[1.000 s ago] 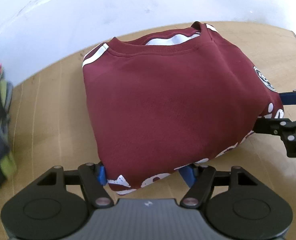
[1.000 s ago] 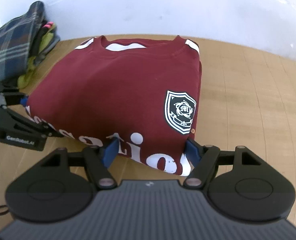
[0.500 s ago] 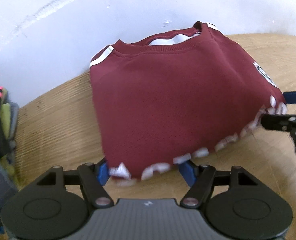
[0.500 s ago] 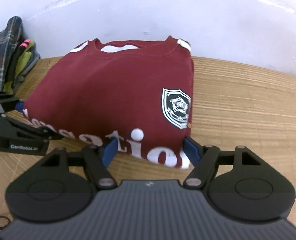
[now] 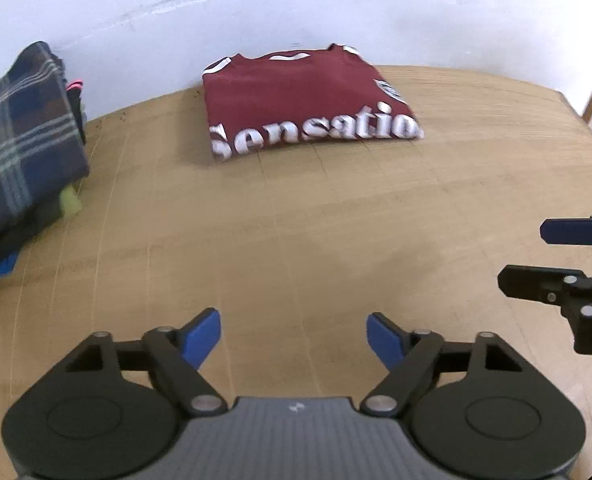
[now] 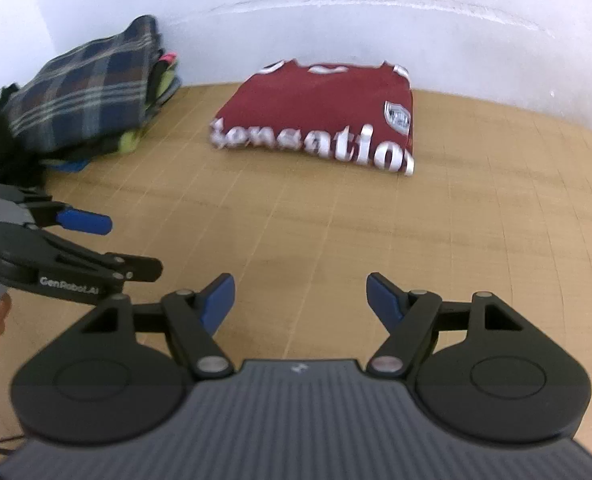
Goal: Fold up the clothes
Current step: 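Set the sweatshirt beside the plaid clothes stack and release both grippers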
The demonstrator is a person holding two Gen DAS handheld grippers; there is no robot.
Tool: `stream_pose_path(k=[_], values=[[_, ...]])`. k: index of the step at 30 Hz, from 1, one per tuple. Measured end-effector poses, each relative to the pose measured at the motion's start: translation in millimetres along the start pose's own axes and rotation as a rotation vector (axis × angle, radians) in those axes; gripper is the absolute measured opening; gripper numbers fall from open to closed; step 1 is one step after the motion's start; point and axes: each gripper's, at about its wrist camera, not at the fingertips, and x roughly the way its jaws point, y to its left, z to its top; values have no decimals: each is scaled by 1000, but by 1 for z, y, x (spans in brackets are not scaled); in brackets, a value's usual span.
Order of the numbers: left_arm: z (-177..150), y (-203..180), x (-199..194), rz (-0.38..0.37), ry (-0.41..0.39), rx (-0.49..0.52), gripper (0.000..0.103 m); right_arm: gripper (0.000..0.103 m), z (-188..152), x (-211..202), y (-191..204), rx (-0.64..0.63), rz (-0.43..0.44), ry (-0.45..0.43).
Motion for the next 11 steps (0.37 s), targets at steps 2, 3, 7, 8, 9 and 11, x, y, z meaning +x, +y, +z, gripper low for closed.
stream_pose_path(k=[2,3,7,8,9,11], values=[[-22,-6,-17,-11,1,-18,84,75,-21,-19,7,15,0,8],[-32,-9,-25,-20,5,-29,84,75,-31,-26,9,30,8,14],[-67,-19,-53,-35,-6,-70,84,75,-64,-51,16,88,33,41],[-74,-21,-59,-36,0,-80,85,75,-70,-55,18,96,34,46],[-79,-23,-62,-35,8,-90,85,75,-76,-59,19,101,33,50],[-89,-28,-70,-43,22,-106,85,75,-85,-67,23,104,33,48]])
